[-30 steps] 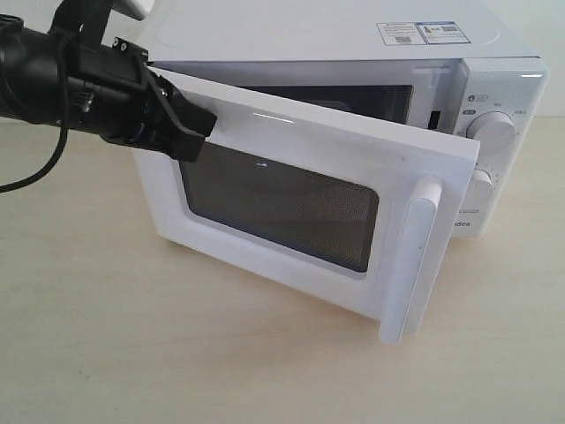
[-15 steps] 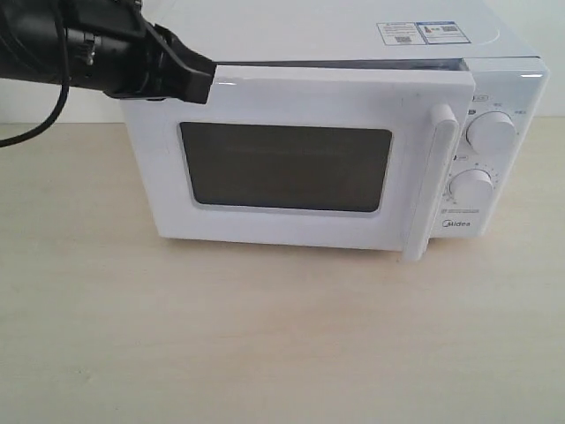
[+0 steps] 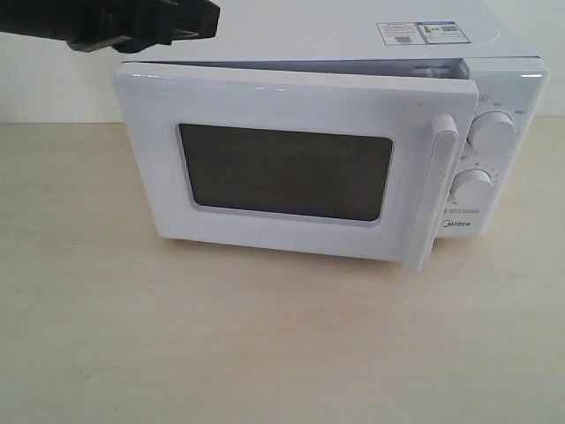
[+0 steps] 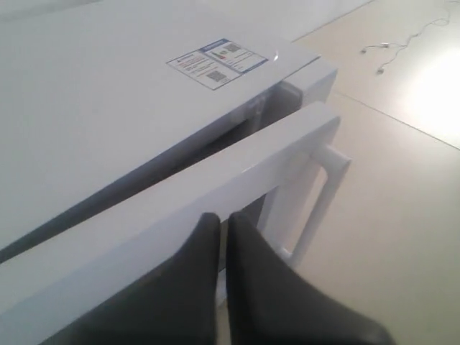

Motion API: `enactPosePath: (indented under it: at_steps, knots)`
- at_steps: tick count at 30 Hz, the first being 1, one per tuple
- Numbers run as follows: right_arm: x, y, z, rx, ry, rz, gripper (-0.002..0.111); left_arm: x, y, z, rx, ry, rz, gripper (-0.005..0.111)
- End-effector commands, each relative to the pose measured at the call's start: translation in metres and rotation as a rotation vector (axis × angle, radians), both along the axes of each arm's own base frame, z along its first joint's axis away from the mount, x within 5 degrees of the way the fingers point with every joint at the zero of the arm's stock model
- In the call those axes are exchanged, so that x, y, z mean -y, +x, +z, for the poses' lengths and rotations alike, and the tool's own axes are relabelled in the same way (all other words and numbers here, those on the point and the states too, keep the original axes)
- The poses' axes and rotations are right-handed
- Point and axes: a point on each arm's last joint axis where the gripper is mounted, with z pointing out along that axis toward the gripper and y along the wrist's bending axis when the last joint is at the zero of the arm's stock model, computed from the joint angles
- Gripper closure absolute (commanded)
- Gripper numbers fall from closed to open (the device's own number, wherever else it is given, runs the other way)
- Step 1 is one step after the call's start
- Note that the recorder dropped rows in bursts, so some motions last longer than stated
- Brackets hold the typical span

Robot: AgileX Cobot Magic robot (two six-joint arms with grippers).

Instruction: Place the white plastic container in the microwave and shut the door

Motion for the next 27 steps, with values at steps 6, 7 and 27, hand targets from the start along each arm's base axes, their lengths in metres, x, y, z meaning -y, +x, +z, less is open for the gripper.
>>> enactPosePath:
  at_steps: [6,7,27]
  knots:
    - [0.0,-0.002,0.033,0.352,0.076,-0.004,0.108,-0.005,-0.036,0.02,-0.032,-0.016,-0.128,0.102]
    - [0.001,-0.003,0.04,0.43,0.126,0.0,0.108,-0.007,-0.038,0.022,-0.027,-0.019,-0.119,0.102]
    - [-0.01,-0.027,0.229,-0.007,0.209,0.12,0.108,-0.048,-0.117,0.087,0.25,-0.164,-0.07,0.102]
